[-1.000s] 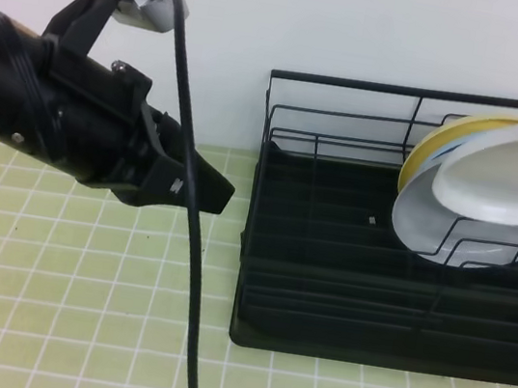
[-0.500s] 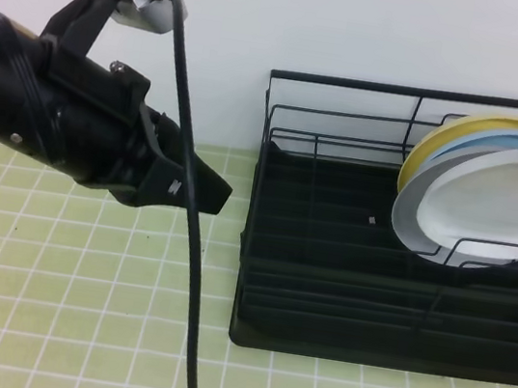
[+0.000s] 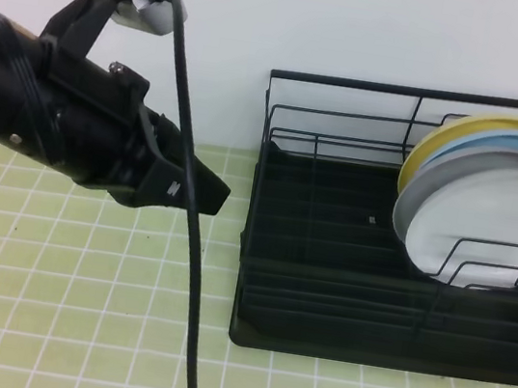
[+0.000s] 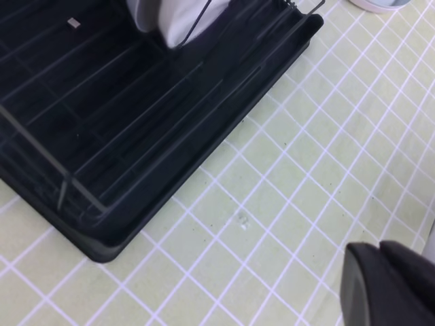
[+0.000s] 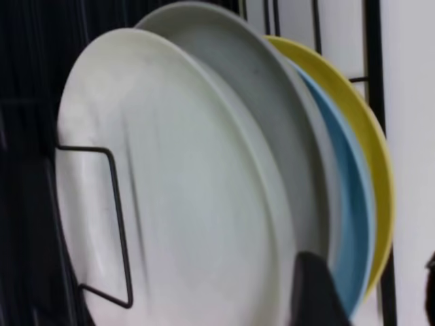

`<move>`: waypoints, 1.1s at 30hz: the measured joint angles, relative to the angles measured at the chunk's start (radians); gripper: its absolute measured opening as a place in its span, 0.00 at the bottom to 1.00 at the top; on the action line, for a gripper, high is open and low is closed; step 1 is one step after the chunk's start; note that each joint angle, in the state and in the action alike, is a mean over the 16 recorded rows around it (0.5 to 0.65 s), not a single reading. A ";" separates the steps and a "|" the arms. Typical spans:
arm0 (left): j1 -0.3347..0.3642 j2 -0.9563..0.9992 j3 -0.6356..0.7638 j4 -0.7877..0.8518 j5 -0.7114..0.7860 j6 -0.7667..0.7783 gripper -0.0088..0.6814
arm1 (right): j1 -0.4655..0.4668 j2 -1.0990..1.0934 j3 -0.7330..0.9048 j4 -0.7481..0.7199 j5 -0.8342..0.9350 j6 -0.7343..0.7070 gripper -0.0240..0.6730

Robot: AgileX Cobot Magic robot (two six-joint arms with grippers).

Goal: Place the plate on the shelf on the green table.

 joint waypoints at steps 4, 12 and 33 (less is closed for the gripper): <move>0.000 0.000 0.000 0.000 0.000 0.000 0.01 | 0.000 -0.009 0.000 0.007 -0.019 0.033 0.51; 0.000 -0.001 0.000 0.000 -0.011 0.002 0.01 | -0.001 -0.094 0.000 0.153 -0.037 0.115 0.42; -0.001 -0.170 0.187 -0.040 -0.303 0.093 0.01 | -0.021 -0.723 0.372 1.048 -0.078 0.117 0.03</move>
